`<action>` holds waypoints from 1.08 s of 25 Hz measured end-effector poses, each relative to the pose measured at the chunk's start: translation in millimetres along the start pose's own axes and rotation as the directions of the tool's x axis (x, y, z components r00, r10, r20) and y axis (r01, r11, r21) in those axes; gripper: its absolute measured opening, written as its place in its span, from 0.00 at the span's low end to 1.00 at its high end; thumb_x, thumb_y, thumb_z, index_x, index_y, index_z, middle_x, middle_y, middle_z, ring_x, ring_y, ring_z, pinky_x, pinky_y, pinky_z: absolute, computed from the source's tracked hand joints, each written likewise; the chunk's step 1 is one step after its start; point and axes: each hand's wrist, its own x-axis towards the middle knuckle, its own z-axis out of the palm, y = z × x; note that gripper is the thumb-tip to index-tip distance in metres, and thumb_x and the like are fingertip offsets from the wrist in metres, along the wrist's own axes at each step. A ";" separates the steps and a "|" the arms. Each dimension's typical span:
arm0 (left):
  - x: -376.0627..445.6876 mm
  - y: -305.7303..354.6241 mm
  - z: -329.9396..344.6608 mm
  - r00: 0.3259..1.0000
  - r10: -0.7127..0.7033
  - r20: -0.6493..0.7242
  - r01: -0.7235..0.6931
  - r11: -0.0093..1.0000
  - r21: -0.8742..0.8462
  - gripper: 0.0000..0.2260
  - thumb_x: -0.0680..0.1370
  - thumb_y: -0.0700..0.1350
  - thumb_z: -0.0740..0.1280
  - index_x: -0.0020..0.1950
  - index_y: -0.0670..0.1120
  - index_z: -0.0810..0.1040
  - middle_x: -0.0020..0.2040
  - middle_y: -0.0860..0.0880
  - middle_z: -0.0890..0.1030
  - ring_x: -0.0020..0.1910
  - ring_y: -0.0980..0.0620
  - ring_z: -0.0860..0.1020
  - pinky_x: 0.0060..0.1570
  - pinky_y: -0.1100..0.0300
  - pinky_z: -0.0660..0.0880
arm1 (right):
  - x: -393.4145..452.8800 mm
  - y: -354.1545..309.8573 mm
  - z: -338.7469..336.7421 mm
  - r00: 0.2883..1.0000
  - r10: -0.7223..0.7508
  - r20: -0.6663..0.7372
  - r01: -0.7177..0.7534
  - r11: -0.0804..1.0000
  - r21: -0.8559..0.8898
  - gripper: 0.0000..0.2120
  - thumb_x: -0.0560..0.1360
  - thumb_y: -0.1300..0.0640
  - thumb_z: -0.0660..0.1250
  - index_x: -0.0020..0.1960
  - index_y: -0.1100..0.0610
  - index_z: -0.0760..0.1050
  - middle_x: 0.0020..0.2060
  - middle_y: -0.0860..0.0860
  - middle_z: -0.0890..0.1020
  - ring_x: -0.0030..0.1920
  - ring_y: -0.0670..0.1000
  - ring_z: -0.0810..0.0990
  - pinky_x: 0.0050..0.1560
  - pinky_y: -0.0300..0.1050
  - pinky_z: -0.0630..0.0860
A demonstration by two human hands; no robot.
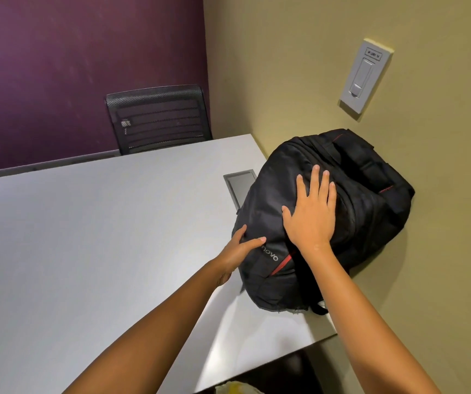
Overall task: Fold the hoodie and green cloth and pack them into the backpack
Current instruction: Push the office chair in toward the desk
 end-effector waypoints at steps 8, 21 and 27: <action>-49.1 -43.2 -53.7 0.933 0.094 -0.348 -0.106 0.994 -0.014 0.30 0.78 0.52 0.70 0.77 0.54 0.62 0.75 0.49 0.68 0.74 0.50 0.66 0.68 0.55 0.68 | -46.7 -70.6 8.8 0.980 -0.198 0.022 0.106 0.610 0.785 0.21 0.77 0.57 0.68 0.69 0.56 0.69 0.68 0.51 0.72 0.69 0.50 0.69 0.69 0.54 0.70; -221.7 -146.2 -166.4 0.681 0.042 -0.731 -0.155 0.984 -0.088 0.18 0.79 0.47 0.68 0.68 0.50 0.71 0.64 0.52 0.74 0.64 0.51 0.73 0.57 0.52 0.76 | -193.4 -234.9 -6.5 0.783 -0.621 0.042 0.259 0.386 0.885 0.14 0.77 0.60 0.67 0.63 0.53 0.74 0.61 0.46 0.77 0.65 0.49 0.74 0.61 0.37 0.65; -334.0 -225.4 -196.3 0.576 -0.026 -0.817 -0.092 0.991 -0.097 0.15 0.79 0.45 0.67 0.66 0.49 0.73 0.61 0.52 0.75 0.61 0.49 0.75 0.54 0.55 0.75 | -299.5 -274.5 -40.6 0.728 -0.685 0.034 0.267 0.328 0.906 0.13 0.78 0.58 0.67 0.62 0.51 0.75 0.62 0.46 0.77 0.65 0.48 0.74 0.62 0.37 0.65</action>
